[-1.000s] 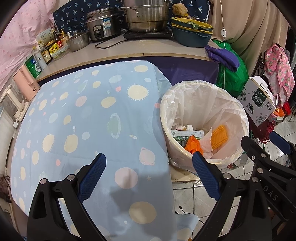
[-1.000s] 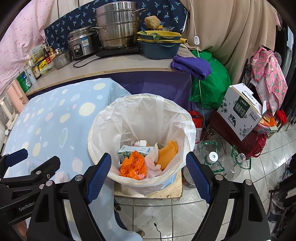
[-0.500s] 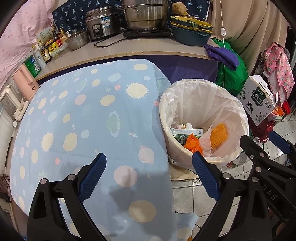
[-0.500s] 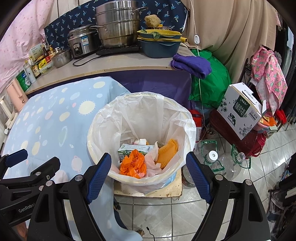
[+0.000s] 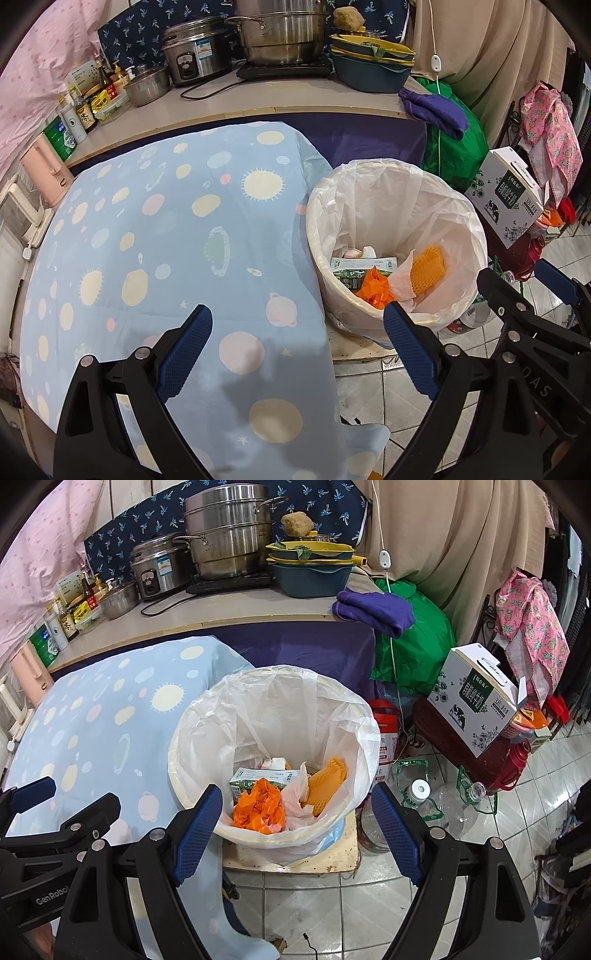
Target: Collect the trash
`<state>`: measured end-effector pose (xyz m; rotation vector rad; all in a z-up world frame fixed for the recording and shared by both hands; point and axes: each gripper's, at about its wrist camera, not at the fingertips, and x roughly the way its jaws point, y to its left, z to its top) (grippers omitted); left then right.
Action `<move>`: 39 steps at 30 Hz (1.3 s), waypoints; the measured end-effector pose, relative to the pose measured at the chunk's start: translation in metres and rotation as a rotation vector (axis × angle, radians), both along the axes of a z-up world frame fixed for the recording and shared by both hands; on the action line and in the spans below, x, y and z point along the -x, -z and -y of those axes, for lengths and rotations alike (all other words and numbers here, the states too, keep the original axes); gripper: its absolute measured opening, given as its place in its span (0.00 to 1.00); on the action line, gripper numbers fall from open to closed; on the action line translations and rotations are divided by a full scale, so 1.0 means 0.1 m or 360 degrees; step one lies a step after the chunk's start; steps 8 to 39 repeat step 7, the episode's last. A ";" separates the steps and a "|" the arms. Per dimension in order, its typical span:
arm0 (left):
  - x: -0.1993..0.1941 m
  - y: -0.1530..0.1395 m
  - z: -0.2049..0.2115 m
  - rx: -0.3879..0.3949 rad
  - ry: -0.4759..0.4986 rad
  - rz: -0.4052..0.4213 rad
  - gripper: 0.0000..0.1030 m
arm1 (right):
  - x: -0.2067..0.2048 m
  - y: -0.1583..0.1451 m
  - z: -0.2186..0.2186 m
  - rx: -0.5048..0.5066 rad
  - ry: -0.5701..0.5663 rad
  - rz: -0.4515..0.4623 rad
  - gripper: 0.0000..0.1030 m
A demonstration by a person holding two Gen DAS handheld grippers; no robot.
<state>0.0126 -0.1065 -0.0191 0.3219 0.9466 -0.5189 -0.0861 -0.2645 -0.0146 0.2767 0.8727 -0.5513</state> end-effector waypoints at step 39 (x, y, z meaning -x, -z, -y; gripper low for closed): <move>0.01 0.00 0.01 0.0000 -0.0004 0.0003 0.87 | 0.01 -0.01 0.01 -0.0002 -0.0002 0.0002 0.77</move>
